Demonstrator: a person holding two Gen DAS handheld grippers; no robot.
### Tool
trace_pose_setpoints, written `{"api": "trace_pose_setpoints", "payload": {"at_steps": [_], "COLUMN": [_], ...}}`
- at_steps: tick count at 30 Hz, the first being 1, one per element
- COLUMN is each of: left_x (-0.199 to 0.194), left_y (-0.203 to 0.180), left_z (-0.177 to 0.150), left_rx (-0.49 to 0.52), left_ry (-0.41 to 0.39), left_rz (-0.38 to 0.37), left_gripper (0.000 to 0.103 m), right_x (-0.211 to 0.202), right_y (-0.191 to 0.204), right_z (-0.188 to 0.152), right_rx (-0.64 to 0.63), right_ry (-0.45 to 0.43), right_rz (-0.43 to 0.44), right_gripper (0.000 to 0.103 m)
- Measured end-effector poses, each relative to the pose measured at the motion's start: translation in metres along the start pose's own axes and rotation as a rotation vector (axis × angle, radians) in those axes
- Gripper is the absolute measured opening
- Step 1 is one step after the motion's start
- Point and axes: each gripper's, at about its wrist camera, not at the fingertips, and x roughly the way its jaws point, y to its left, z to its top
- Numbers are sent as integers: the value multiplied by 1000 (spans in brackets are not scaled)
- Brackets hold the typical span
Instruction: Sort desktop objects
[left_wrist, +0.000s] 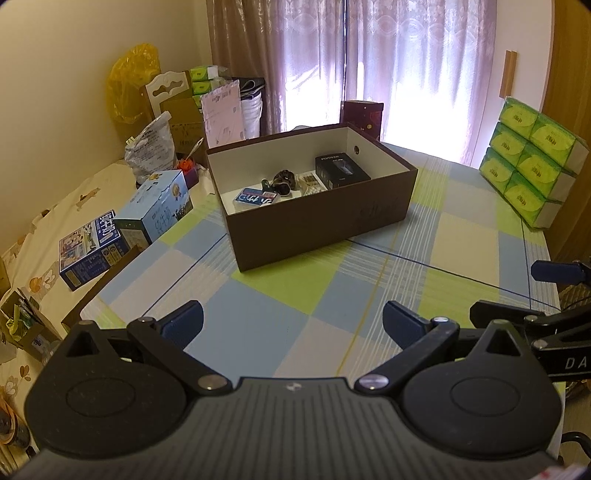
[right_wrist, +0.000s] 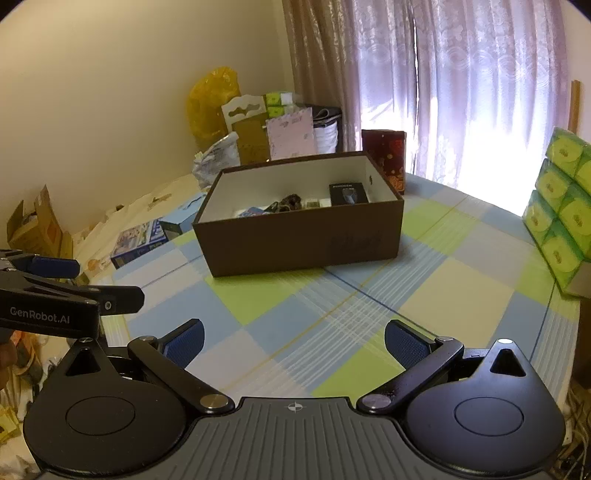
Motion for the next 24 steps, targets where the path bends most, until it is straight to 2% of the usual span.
{"api": "trace_pose_setpoints", "payload": {"at_steps": [15, 24], "left_x": [16, 18], "left_y": [8, 15], "left_z": [-9, -8], "left_rx": [-12, -12], "left_ry": [54, 52], "left_rz": [8, 13], "left_gripper": [102, 102], "right_x": [16, 20], "right_y": [5, 8], "right_z": [-5, -4], "right_rx": [-17, -23], "right_ry": [45, 47], "right_rz": [-2, -2], "right_gripper": [101, 101]}}
